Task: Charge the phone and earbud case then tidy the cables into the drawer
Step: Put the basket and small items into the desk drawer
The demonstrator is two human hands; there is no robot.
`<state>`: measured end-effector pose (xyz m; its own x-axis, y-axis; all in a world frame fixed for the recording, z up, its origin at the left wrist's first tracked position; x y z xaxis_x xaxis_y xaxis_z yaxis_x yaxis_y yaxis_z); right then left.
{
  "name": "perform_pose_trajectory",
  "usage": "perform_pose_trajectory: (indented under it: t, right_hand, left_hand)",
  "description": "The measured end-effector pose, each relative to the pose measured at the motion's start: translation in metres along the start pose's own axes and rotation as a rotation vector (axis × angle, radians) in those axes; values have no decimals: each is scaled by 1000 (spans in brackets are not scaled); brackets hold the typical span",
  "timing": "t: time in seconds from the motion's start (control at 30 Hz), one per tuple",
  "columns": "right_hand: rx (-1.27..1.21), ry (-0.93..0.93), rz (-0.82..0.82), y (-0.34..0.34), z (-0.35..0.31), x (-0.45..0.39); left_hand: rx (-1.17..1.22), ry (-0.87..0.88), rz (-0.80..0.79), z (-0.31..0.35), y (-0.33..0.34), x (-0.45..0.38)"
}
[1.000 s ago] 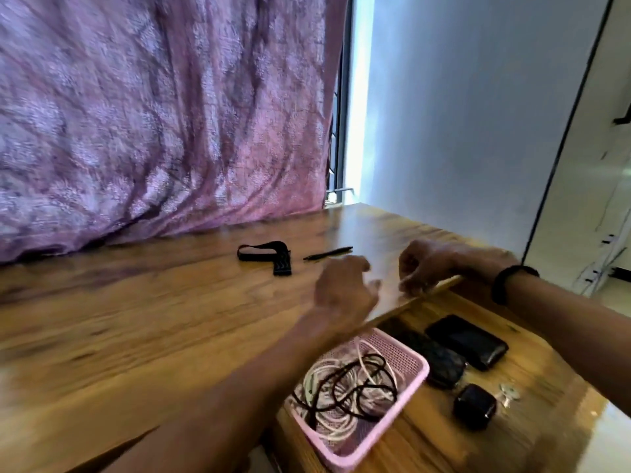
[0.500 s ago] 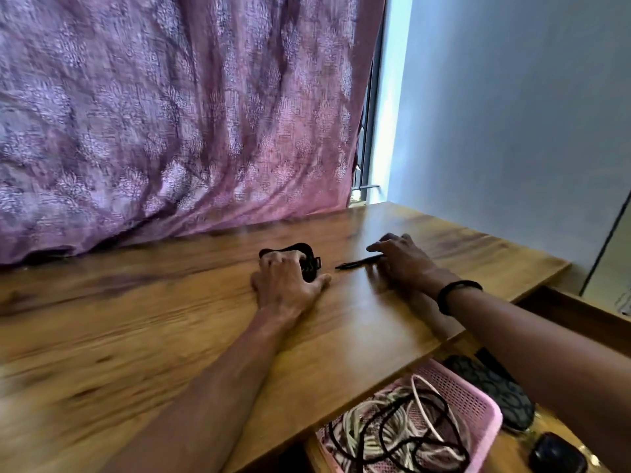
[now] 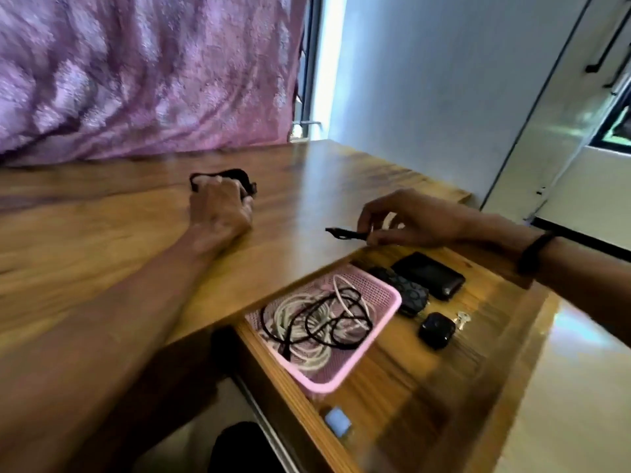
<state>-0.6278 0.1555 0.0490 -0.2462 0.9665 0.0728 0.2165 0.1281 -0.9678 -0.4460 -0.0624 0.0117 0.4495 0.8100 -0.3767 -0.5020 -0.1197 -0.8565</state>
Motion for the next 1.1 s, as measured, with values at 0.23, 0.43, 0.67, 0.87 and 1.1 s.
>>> perform_pose_trajectory:
  t: [0.23, 0.43, 0.67, 0.87, 1.1]
  right_hand:
    - [-48, 283, -557, 87, 0, 96]
    - [143, 376, -700, 139, -5, 110]
    - [12, 358, -591, 86, -47, 90]
    - [-533, 73, 146, -10, -75, -53]
    - [-1398, 282, 164, 56, -89, -259]
  left_hand:
    - [-21, 10, -25, 8, -3, 6]
    - [36, 51, -24, 17, -6, 16]
    - [340, -83, 53, -11, -10, 11]
    - [709, -248, 136, -48, -19, 10]
    - [797, -237, 195, -121, -48, 13]
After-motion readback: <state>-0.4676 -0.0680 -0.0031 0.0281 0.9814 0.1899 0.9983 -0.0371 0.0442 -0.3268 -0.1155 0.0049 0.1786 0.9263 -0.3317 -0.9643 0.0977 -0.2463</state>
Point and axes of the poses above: each hand's wrist, its own x-axis away from the middle knuckle, its own y-axis out of the palm, z = x × y, the point moved 9 cm from there along -x, towards the middle knuckle, and after that the axes turned 9 degrees about -z, right-handed, at the moved point
